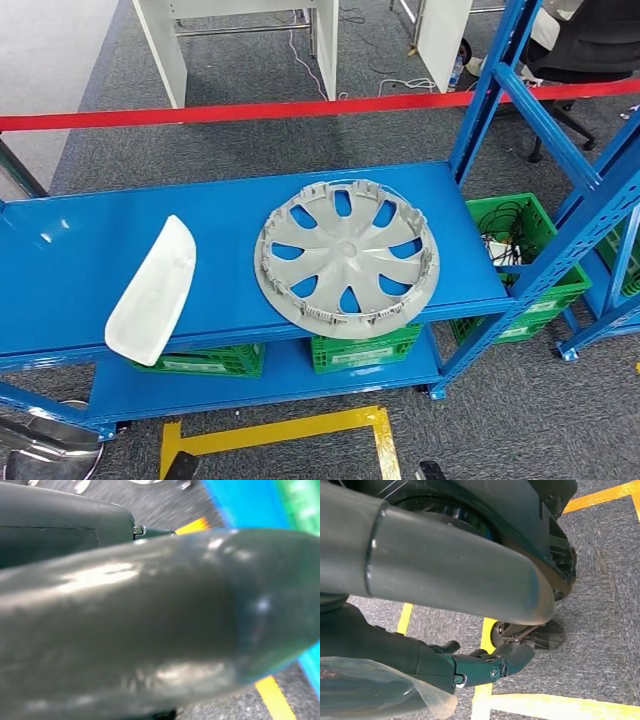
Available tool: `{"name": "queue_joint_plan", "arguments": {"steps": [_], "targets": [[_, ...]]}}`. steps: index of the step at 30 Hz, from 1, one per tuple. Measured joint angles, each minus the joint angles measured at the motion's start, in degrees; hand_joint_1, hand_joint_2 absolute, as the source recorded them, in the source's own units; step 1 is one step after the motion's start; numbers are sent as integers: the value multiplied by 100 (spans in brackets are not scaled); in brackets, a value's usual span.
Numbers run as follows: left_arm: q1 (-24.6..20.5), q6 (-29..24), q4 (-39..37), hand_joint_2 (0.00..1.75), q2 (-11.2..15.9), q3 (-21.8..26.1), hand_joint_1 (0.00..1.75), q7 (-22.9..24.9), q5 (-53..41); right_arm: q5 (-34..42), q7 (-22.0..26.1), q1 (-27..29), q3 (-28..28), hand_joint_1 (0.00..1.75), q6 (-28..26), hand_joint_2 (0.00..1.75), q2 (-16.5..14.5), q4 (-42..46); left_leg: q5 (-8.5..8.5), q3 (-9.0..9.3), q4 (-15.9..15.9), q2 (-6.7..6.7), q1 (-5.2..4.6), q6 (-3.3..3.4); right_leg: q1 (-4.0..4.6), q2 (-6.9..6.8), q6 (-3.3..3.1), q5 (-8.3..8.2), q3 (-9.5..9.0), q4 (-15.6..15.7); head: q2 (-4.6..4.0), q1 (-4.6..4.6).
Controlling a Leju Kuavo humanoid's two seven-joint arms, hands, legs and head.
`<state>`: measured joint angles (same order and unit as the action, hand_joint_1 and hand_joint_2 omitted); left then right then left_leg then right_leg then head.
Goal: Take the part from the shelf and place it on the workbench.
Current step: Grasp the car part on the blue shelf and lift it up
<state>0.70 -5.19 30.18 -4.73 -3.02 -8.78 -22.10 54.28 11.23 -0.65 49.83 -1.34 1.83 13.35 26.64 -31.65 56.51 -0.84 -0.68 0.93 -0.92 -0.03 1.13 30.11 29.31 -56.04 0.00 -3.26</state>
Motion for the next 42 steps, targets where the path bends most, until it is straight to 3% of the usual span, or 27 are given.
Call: {"name": "queue_joint_plan", "arguments": {"steps": [6, 10, 26, 37, 42], "targets": [[25, -249, 842, 0, 129, -777, 0, 13, -270, 395, 92, -74, 444, 0, 33, 0, 37, -99, -1, -1, 3, 0, 0, 1, 0, 0, 1, -2, -50, -1, 0, 1], [90, -519, 1445, 175, 216, -1205, 0, -92, -332, 602, 150, -121, 704, 0, 47, 0, 53, -156, -2, -1, 6, 0, 0, 1, 0, 1, 1, -3, -57, -1, 0, 1], [439, -1947, 3968, 175, 584, -2497, 0, -1273, -71, 1176, 358, -289, 1494, 0, 66, 0, 95, -295, -2, -4, 12, 0, 0, 1, 0, 1, 4, -4, -58, -1, 0, 0], [575, -2421, 5581, 175, 724, -2873, 0, -2478, 699, 1333, 437, -427, 1769, 0, 54, 0, 95, -314, -2, -6, 15, 1, 0, 1, 0, 5, 5, -5, -58, -2, 0, 0], [630, -2546, 6035, 175, 769, -2947, 0, -2597, 821, 1364, 467, -459, 1846, 0, 44, 0, 95, -320, -2, -8, 15, 2, 0, 1, 0, 5, 5, -5, -58, -2, 0, -1]]}}
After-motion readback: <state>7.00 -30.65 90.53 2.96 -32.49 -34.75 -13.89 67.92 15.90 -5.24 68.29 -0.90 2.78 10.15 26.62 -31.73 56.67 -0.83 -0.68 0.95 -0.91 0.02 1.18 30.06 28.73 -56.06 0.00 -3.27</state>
